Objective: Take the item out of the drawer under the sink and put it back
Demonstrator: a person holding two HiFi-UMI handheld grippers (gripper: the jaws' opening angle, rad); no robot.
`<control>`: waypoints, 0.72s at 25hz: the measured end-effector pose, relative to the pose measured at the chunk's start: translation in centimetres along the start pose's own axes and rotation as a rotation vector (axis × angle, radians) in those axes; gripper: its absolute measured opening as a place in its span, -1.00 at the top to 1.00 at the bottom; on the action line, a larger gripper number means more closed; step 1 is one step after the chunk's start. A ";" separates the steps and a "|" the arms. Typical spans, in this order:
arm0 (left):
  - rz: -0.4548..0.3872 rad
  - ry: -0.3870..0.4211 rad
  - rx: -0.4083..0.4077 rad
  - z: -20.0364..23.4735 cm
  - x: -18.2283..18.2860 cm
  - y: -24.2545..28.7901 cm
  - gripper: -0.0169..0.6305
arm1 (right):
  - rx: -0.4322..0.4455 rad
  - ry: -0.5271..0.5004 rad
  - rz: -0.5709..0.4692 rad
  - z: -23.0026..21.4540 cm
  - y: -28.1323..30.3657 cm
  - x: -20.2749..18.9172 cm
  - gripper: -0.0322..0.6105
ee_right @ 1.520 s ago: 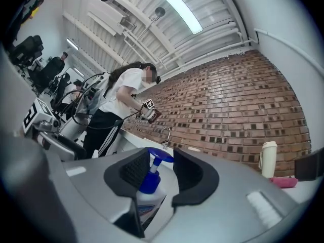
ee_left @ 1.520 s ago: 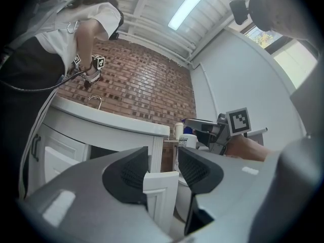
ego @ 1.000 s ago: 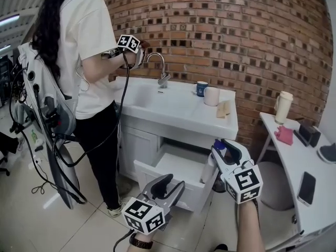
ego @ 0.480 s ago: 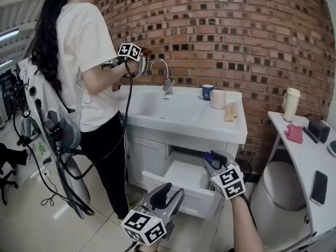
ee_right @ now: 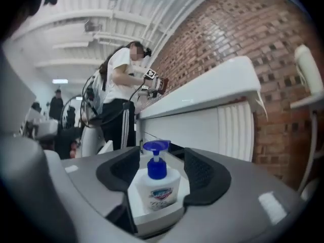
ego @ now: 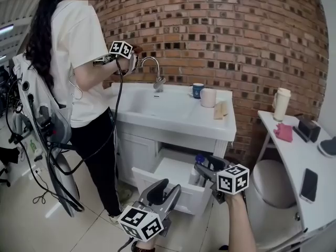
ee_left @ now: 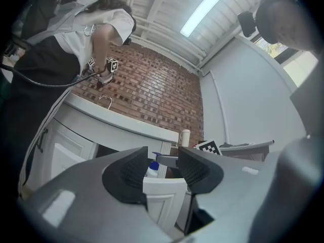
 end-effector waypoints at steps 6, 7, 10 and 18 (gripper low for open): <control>0.016 0.008 -0.010 -0.5 -0.5 0.2 0.35 | 0.004 0.056 -0.060 0.8 -3.2 0.0 0.04; 0.017 0.012 -0.008 -0.4 -0.5 0.2 0.35 | -0.019 0.007 -0.092 1.3 -3.9 0.5 0.04; 0.017 0.020 0.006 0.3 -0.4 -0.2 0.35 | -0.126 -0.174 -0.235 3.2 -6.3 3.2 0.10; 0.039 0.032 0.021 0.7 -0.7 -0.3 0.35 | -0.212 -0.326 -0.417 5.0 -10.1 6.0 0.40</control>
Point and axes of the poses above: the fingertips, and each gripper's own axes: y forward along the fingers, z to its left, x out of its top, the point moved 2 cm from there along -y, backward along the fingers, and after that the axes turned 10 degrees about y, right-handed, at the moved point
